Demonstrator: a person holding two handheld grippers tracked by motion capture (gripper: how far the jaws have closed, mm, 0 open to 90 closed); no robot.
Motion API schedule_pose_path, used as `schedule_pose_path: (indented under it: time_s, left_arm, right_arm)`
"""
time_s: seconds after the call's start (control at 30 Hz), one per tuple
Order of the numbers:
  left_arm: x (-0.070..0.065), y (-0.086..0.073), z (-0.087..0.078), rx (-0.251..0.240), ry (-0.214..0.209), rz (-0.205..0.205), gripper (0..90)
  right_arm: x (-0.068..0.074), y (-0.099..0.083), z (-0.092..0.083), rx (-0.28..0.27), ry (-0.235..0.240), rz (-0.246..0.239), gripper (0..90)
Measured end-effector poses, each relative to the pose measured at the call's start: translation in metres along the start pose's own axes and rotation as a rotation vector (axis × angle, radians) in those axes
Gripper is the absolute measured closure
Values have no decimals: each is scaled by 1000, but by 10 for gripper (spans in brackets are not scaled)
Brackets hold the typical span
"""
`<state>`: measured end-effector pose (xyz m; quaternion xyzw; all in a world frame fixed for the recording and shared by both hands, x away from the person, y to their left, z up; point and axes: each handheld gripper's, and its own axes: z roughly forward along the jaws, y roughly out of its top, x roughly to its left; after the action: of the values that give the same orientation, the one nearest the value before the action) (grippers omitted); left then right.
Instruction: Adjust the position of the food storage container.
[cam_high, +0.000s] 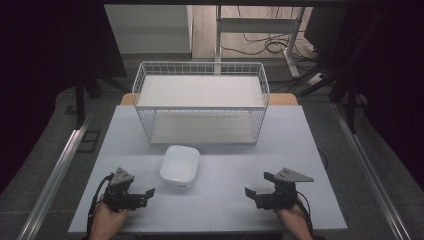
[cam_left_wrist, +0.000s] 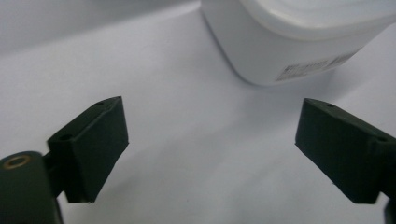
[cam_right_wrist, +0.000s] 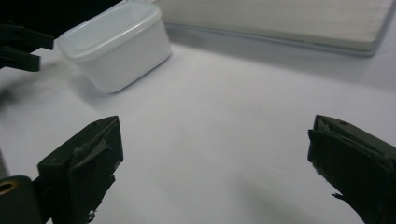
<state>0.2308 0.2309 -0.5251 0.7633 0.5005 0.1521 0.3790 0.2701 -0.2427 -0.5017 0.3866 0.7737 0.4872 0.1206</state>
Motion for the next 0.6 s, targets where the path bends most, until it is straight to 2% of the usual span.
schedule_pose_path:
  time_s: [0.07, 0.13, 0.23, 0.3, 0.4, 0.5, 0.6]
  left_arm:
    - [2, 0, 0, 0, 1, -6, 116]
    - [6, -2, 1, -7, 6, -22, 122]
    - [8, -2, 2, -20, -31, -47, 125]
    - [7, 0, 2, -16, -47, -43, 116]
    - [7, 1, 3, -21, -90, -57, 88]
    - [8, 1, 4, -4, -76, -58, 73]
    - [10, 1, 4, -9, -82, -65, 69]
  right_arm:
    - [-1, 1, 0, 15, -44, -36, 14]
    - [-4, 0, 1, 34, -59, -40, 4]
    - [-7, -2, 4, 67, -78, -14, 0]
    - [-8, -3, 5, 84, -102, -8, 0]
    - [-8, -2, 5, 85, -105, -6, 0]
    - [-8, -1, 5, 86, -105, 8, 0]
    - [-8, -1, 6, 101, -107, 15, 0]
